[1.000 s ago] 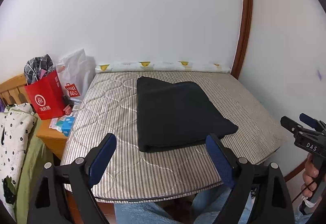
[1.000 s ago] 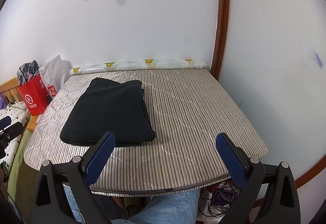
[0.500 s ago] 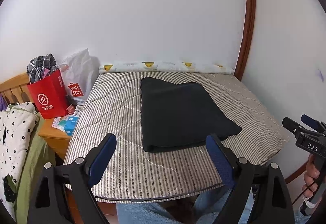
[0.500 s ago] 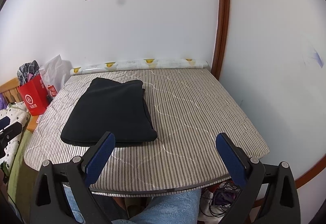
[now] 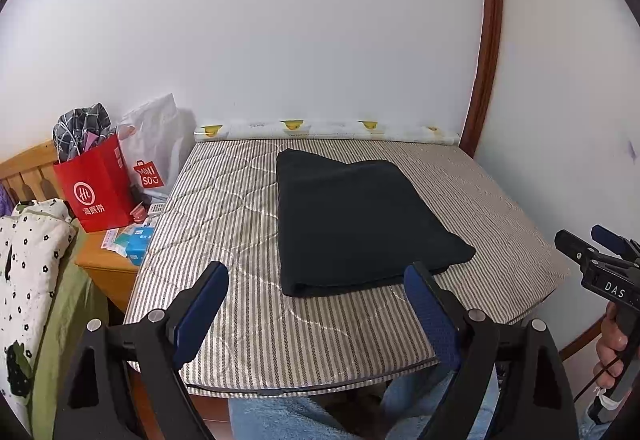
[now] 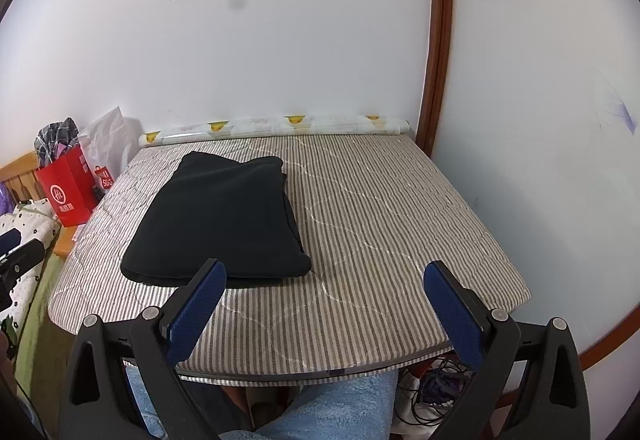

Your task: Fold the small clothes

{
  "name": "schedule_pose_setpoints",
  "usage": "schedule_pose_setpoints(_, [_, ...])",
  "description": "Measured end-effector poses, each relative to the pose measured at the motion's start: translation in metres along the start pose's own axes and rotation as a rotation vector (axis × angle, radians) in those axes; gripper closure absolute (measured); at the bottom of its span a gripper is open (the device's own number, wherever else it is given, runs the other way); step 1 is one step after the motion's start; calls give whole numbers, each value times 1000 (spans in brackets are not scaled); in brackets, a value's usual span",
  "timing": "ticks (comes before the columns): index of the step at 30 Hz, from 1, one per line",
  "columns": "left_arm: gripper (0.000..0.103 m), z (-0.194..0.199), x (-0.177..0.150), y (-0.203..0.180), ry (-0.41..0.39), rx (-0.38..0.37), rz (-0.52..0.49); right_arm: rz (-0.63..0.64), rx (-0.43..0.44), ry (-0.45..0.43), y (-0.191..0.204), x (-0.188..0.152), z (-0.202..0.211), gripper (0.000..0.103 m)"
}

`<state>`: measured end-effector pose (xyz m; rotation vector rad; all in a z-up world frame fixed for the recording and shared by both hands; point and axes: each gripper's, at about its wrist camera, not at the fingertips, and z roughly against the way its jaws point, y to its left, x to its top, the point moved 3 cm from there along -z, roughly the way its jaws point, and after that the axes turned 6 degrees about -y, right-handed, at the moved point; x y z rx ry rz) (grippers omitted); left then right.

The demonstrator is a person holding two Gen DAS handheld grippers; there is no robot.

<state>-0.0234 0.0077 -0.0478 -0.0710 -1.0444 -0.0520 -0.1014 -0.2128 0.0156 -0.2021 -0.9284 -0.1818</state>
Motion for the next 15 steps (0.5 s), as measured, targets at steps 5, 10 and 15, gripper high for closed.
schedule_pose_setpoints(5, [14, 1, 0, -2, -4, -1, -12, -2, 0, -4, -2, -1, 1, 5])
schedule_pose_setpoints(10, [14, 2, 0, -4, -6, 2, -14, -6, 2, -2, -5, -1, 0, 5])
schedule_pose_setpoints(15, [14, 0, 0, -2, -2, 4, -1, -4, -2, -1, -7, -1, -1, 5])
